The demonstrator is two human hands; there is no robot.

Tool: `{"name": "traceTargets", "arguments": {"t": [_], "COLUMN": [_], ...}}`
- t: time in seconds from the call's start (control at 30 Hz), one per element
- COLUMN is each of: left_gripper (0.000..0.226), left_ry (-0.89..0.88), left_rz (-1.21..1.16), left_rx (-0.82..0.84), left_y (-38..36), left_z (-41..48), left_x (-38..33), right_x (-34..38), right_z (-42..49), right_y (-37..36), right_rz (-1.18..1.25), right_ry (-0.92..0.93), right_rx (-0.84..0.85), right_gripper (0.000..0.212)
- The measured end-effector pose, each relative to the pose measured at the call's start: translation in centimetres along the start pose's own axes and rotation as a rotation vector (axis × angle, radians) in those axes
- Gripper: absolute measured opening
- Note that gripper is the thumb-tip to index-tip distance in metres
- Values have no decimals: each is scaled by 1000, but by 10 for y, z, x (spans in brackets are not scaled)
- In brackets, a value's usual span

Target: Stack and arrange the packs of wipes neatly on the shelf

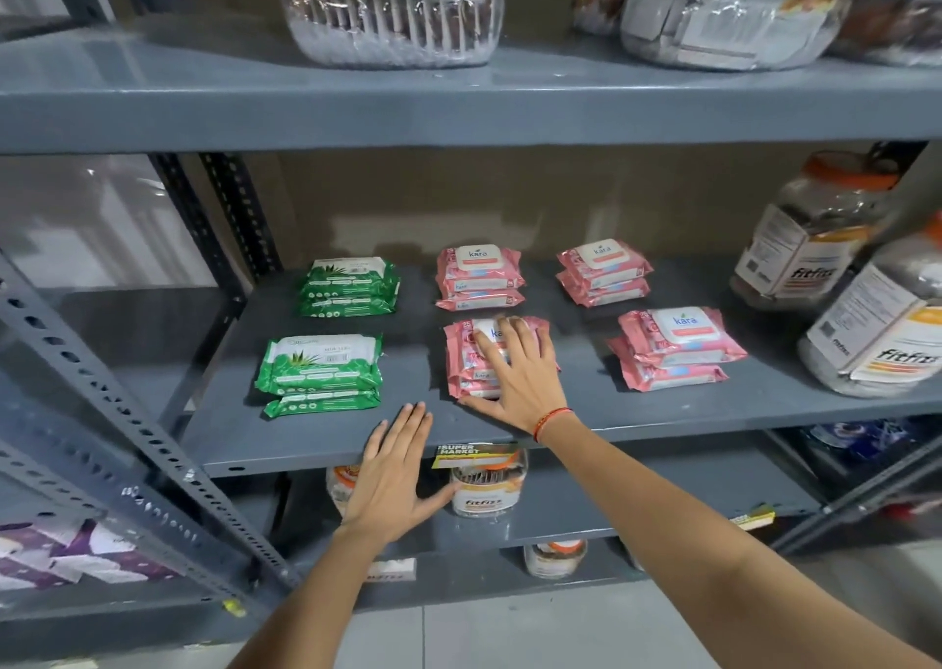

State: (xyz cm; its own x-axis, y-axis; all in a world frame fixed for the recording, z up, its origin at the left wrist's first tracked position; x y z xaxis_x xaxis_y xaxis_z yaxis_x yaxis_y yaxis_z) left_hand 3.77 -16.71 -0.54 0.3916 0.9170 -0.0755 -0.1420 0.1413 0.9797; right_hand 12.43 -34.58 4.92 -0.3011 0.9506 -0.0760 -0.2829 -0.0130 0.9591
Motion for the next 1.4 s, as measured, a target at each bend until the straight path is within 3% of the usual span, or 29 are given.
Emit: {"name": "traceTargets", "arguments": {"t": [0.2, 0.43, 0.57, 0.8, 1.23, 1.4], "left_gripper": [93, 89, 87, 83, 83, 76], "left_ry": [22, -141, -217, -165, -137, -177], "left_rz": [-52, -76, -28, 42, 88, 48], "left_rx": [-65, -30, 27, 93, 134, 148], "left_y": [2, -1, -8, -16, -17, -23], "left_z": [-1, 17, 29, 37, 39, 44], "left_x": [-8, -70, -103, -115, -115, -110], "right_x": [-6, -88, -145, -202, -206, -190], "right_z": [-2, -42, -69, -95, -90, -90], "right_y": [3, 13, 15, 6, -1, 9], "right_rz": [10, 26, 10, -3, 0, 48], "right_ry": [21, -166, -273, -398, -435, -446], "right_rx": [-5, -107, -48, 62, 129, 67], "right_gripper": [86, 86, 89, 105, 103, 97]}}
Point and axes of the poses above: each hand's wrist, its own z-axis towards the middle knuckle, its own y-axis out of the back of the hand, x = y × z, the point moved 4 cm from there along z, towards the middle knuckle, and after that the axes turned 1 degree about -y, right-handed, at the moved point
